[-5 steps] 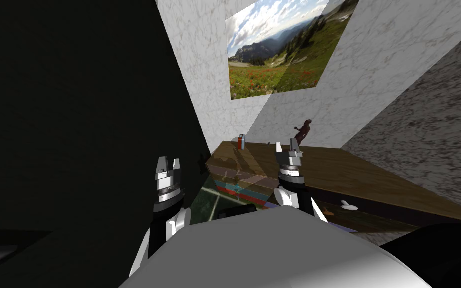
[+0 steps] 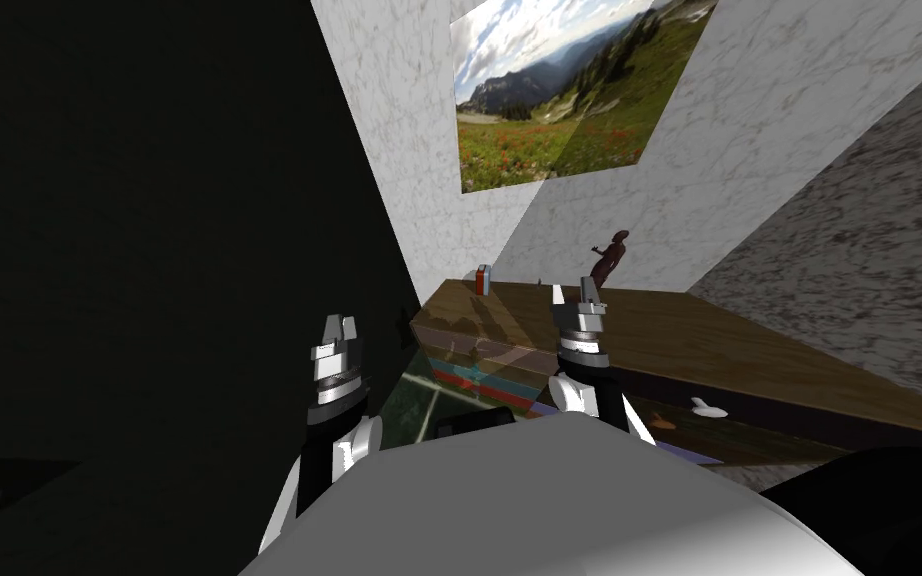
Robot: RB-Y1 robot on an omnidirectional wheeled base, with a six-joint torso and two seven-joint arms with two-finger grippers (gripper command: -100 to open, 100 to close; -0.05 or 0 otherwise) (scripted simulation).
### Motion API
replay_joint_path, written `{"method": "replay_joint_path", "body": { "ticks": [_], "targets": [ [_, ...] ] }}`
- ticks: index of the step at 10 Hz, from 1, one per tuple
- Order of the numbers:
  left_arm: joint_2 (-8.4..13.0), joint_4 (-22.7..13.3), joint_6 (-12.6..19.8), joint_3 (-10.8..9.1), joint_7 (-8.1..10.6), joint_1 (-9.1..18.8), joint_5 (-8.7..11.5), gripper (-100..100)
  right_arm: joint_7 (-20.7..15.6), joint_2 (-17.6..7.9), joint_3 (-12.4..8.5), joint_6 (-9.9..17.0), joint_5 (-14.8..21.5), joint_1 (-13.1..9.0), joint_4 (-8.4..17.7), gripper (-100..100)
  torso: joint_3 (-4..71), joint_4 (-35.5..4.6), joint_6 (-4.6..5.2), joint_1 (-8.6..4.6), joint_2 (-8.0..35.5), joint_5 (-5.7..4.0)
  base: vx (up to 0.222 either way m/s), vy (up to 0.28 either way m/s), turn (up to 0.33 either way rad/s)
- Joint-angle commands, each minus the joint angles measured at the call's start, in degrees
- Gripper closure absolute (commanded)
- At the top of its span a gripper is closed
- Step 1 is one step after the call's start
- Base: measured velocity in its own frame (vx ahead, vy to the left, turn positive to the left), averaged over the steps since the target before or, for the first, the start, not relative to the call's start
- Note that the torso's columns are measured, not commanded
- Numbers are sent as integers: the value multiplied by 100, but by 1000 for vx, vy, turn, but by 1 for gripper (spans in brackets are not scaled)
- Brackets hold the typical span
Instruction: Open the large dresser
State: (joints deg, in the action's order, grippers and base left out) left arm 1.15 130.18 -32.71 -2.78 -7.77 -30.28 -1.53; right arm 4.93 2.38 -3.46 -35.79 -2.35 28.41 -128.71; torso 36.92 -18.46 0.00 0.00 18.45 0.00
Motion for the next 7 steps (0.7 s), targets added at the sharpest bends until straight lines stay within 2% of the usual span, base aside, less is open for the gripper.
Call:
{"method": "replay_joint_path", "body": {
  "ticks": [1, 4, 5, 7],
  "targets": [
    [0, 0, 0, 0, 0, 0, 0, 0, 0, 0, 0, 0, 0, 0, 0, 0, 844, -423, 0, 0, 424, 0, 0, 0, 0],
    [0, 0, 0, 0, 0, 0, 0, 0, 0, 0, 0, 0, 0, 0, 0, 0, 3381, -1692, 0, 0, 1693, 0, 0, 0, 0],
    [0, 0, 0, 0, 0, 0, 0, 0, -30, -244, 21, 92, 72, -26, 63, -100, 4227, -2114, 0, 0, 2116, 0, -9, 5, 72],
    [0, -2, 1, 1, 0, 0, 0, 0, -101, -573, 69, 305, 241, -84, 203, -100, 4729, -2361, -1, 3, 2370, 1, -40, 12, 129]
  ]
}}
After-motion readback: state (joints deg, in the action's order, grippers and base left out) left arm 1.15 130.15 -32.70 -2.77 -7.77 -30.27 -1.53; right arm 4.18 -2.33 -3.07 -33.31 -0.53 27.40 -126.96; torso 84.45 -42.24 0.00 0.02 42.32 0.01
